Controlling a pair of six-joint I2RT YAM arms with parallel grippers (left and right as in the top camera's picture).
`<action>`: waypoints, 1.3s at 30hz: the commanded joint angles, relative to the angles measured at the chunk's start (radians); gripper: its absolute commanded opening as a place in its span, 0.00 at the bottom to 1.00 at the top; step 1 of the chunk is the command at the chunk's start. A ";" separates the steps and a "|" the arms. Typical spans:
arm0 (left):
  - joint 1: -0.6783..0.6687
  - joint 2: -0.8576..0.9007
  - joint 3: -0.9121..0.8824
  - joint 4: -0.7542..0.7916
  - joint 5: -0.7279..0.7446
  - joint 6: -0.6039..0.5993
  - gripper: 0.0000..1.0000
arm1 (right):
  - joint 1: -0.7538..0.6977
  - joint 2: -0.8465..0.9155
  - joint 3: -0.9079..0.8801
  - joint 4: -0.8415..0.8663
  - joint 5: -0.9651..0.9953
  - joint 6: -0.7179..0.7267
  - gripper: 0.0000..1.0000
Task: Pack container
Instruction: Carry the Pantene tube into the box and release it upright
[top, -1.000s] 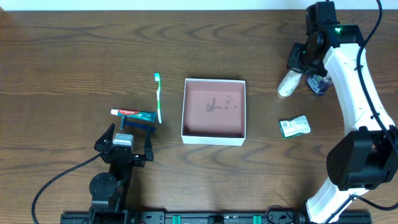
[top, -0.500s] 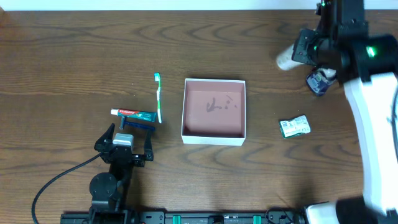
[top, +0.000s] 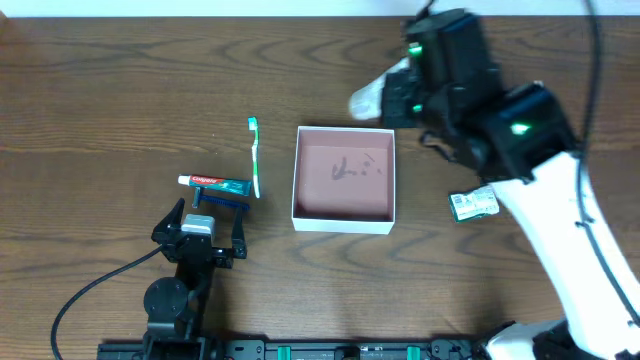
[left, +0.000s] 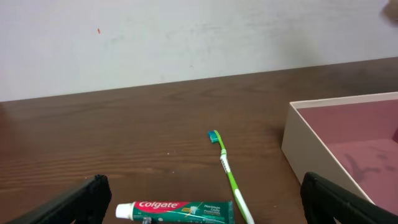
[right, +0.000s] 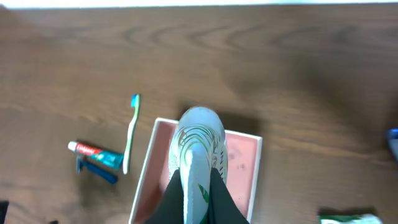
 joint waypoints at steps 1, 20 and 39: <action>0.005 -0.001 -0.027 -0.017 0.011 0.013 0.98 | 0.052 0.027 0.012 0.019 0.036 0.045 0.01; 0.005 -0.001 -0.027 -0.017 0.011 0.013 0.98 | 0.153 0.222 0.011 0.027 0.037 0.101 0.01; 0.005 -0.001 -0.027 -0.017 0.011 0.013 0.98 | 0.155 0.378 0.008 0.095 0.059 0.111 0.01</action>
